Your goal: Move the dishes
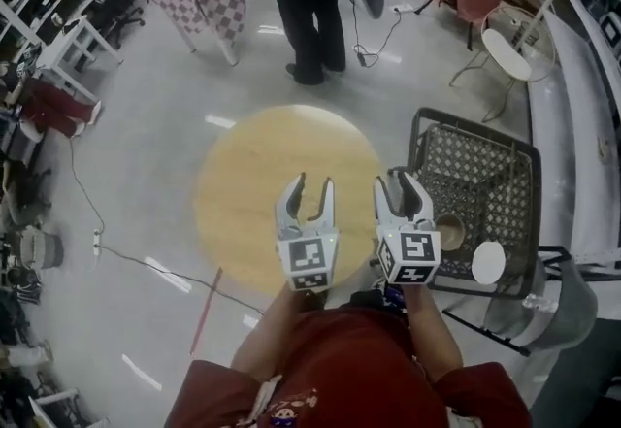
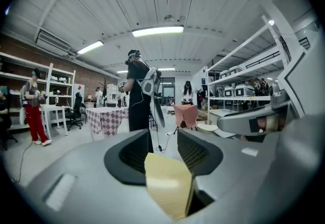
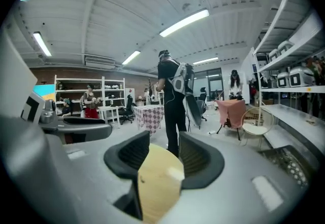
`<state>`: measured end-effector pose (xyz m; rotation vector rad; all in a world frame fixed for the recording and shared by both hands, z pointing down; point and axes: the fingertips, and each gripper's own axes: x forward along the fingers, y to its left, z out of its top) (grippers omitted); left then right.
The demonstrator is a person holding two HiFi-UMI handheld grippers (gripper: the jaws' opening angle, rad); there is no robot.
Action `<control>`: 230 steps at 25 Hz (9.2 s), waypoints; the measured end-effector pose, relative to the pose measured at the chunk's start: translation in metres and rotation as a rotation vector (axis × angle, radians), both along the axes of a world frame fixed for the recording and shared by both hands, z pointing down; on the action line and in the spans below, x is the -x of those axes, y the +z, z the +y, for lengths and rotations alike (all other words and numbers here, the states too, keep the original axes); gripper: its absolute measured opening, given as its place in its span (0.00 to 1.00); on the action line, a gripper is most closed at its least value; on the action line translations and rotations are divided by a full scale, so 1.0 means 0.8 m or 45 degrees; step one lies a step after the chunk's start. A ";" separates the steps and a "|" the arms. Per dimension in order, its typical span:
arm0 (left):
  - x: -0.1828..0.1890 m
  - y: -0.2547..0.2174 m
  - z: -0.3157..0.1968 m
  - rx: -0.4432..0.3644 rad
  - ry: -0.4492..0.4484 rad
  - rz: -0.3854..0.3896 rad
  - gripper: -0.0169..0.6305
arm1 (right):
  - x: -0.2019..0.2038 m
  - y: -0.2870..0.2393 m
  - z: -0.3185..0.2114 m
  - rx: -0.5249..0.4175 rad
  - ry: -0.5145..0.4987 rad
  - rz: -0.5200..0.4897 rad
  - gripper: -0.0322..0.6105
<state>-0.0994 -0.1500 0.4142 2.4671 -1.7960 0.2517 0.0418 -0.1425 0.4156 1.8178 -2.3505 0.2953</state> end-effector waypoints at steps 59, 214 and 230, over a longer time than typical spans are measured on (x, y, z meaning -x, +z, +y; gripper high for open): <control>0.228 -0.030 0.035 -0.323 -0.122 0.018 0.04 | 0.232 0.226 -0.036 0.568 -0.475 0.373 0.31; -0.440 -0.067 0.152 -0.259 1.162 0.407 0.04 | -0.406 -0.010 0.275 -0.088 1.067 0.114 0.08; -0.488 -0.042 0.160 -0.223 1.199 0.369 0.04 | -0.471 0.097 0.279 0.145 1.148 -0.039 0.08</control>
